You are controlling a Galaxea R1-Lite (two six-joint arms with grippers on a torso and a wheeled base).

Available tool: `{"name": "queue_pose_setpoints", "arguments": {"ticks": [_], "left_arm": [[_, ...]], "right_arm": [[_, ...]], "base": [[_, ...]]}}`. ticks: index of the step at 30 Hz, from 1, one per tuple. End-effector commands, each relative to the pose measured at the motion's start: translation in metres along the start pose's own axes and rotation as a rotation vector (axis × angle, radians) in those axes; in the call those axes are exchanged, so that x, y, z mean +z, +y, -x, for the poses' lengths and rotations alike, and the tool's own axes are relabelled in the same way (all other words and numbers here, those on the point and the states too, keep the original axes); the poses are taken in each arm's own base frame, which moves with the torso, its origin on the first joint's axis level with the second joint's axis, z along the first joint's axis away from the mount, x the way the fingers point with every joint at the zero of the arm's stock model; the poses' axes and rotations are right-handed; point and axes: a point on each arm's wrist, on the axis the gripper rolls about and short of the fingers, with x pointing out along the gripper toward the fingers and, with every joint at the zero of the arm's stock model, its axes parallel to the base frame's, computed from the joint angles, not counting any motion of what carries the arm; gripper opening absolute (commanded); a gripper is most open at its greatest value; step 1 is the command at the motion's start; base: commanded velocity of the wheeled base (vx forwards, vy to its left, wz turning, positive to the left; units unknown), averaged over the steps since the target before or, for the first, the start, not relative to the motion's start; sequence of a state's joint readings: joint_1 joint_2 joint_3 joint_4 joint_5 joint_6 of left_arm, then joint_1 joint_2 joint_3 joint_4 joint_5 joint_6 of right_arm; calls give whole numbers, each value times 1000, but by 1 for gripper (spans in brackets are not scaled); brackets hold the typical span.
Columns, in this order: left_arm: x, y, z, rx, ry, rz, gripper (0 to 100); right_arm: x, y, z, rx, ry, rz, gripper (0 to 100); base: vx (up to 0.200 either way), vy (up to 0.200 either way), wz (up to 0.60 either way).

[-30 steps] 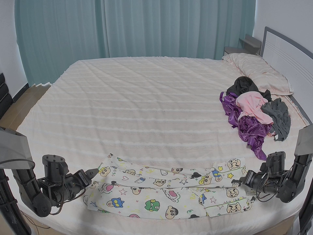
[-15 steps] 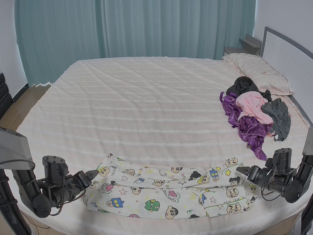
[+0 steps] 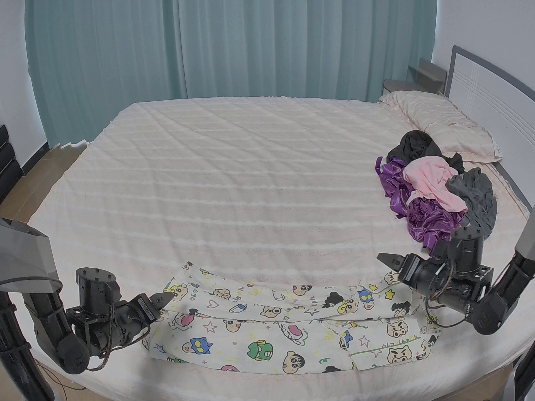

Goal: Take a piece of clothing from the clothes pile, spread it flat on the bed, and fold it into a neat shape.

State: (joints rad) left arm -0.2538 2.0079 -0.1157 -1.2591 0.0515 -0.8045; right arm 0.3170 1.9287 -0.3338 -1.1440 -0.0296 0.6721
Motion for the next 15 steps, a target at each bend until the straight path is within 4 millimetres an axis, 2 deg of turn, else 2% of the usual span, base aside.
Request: {"name": "queue_pose_setpoints", "arguments": {"ticks": [1,5,8,11,15], "left_arm": [[-1,0,-1,3,6,0,100],[-3,1,-2,8,12,-2,100],[-3,2,-3,12,17,-2,100],[-4,1,-3,9,17,-4,100],[-5,1,-2,10,23,-7,100]], "right_arm": [[-26,7,-35,-12,84,-11,100],[-38,-6,-50,-63,124,-43,100],[-39,-18,-56,-106,129,-68,100],[-38,-29,-58,-143,125,-110,100],[-39,-33,-58,-157,127,-146,100]], "base": [[0,0,0],[0,0,0],[0,0,0],[0,0,0],[0,0,0]]}}
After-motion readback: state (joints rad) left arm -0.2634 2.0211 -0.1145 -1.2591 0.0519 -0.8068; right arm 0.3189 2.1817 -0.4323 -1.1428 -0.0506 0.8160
